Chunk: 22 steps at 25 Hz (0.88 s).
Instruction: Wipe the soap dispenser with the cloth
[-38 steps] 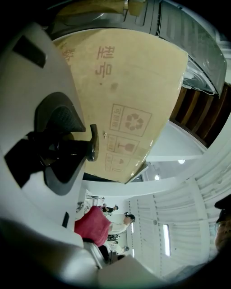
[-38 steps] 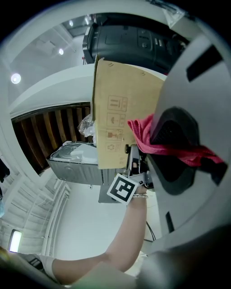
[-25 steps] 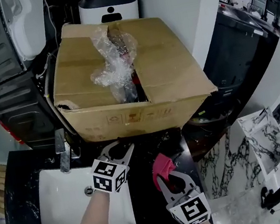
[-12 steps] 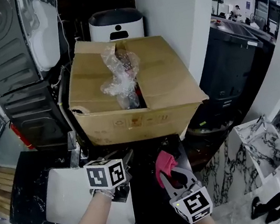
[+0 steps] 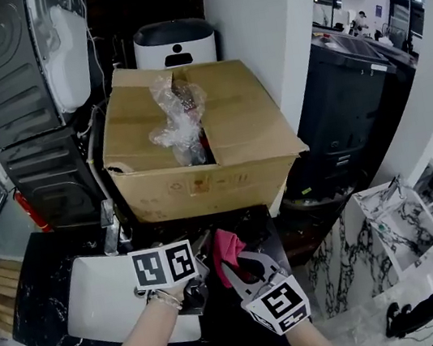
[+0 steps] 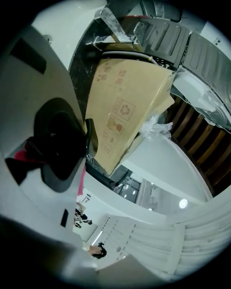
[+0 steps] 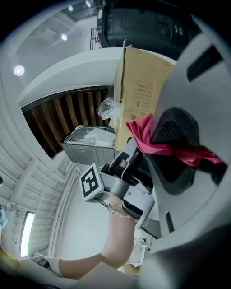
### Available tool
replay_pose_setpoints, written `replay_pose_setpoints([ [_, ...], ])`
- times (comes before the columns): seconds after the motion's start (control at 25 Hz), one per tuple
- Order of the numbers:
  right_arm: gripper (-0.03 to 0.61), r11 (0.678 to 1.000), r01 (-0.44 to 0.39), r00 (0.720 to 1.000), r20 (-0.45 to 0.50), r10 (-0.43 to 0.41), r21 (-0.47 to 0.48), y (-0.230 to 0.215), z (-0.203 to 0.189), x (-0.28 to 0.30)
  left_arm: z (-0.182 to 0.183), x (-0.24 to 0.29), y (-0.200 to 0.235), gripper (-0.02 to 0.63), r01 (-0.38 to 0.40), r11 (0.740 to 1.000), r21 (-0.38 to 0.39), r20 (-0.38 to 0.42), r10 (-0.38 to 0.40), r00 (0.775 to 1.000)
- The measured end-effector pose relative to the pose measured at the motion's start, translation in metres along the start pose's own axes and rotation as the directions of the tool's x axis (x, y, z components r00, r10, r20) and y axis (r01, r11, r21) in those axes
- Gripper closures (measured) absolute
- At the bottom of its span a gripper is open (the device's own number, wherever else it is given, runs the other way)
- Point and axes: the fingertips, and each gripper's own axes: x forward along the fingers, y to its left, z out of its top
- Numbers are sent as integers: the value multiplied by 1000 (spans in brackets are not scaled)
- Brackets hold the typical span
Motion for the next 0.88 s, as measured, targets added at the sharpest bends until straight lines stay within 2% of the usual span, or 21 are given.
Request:
replay_pose_setpoints([
  [0.32,529,998,62,998,14,-62,-8,-1,-1,-10,8,-12,-15,508,9,1000,8,43,-9,999],
  [0.56,528,991,128,990,-73,-124,50,-3,-43,-23,8,-15,-21,506,7,1000,17,50,-8,999],
  [0.68,528,989,141,986,-95,-136,51,-3,-49,-25,8,-15,-22,506,2,999,34,53,-4,999],
  [0.76,528,990,137,988,-72,-133,41,1,-42,-30,9,-14,-21,508,10,999,37,56,-12,998],
  [0.88,528,995,91,995,41,-93,41,15,-18,-39,9,-13,-21,508,31,999,41,53,-33,998],
])
